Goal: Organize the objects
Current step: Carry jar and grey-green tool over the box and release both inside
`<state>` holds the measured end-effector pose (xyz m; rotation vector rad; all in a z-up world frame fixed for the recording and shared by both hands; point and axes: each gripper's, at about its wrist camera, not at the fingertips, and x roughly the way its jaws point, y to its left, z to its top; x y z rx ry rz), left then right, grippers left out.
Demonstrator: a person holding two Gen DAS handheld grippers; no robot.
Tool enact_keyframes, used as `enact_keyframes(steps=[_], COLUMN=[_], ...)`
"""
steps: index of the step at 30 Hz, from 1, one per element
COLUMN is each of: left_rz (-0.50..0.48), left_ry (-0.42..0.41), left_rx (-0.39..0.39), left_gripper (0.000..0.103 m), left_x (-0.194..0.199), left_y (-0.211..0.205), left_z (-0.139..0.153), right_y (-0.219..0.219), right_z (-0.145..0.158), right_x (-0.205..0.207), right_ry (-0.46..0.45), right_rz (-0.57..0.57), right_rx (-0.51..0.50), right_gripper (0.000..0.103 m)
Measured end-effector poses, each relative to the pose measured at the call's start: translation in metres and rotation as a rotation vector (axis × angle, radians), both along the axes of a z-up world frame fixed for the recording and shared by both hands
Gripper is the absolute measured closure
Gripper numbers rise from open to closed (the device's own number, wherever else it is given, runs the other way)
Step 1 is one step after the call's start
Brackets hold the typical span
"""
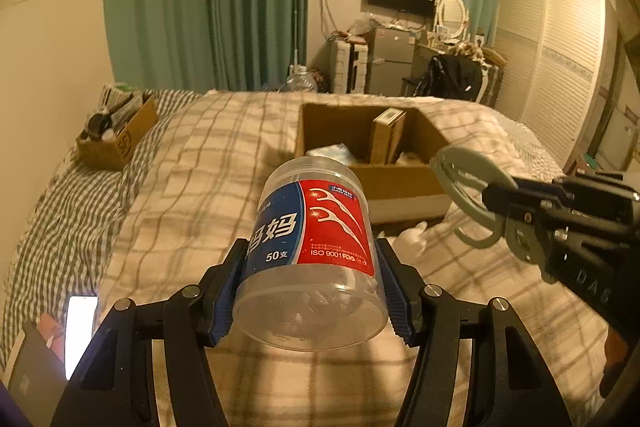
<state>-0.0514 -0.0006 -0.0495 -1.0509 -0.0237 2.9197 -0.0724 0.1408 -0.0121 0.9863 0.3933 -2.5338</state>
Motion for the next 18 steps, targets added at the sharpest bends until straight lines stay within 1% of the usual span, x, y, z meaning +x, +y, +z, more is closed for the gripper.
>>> enact_keyframes(steps=[6, 8, 10, 14, 16, 18], left_rz=[-0.040, -0.048, -0.040, -0.031, -0.031, -0.038], left_ry=[0.037, 0.049, 0.079, 0.121, 0.141, 0.141], left_rx=[0.012, 0.015, 0.008, -0.008, -0.010, -0.011], left_gripper=[0.040, 0.040, 0.040, 0.040, 0.040, 0.040], left_x=[-0.025, -0.037, -0.048, -0.081, -0.098, -0.114], left_y=[0.015, 0.017, 0.018, 0.017, 0.015, 0.016], left_z=[0.022, 0.030, 0.039, 0.055, 0.058, 0.057], right_y=[0.015, 0.019, 0.022, 0.026, 0.026, 0.027], right_z=[0.037, 0.048, 0.058, 0.072, 0.075, 0.077], right_x=[-0.018, -0.029, -0.043, -0.071, -0.087, -0.105], right_ry=[0.071, 0.091, 0.105, 0.122, 0.122, 0.116], right_rz=[-0.039, -0.052, -0.066, -0.098, -0.121, -0.141], right_rx=[-0.024, -0.029, -0.031, -0.024, -0.018, -0.015], right_gripper=[0.095, 0.095, 0.095, 0.095, 0.095, 0.095])
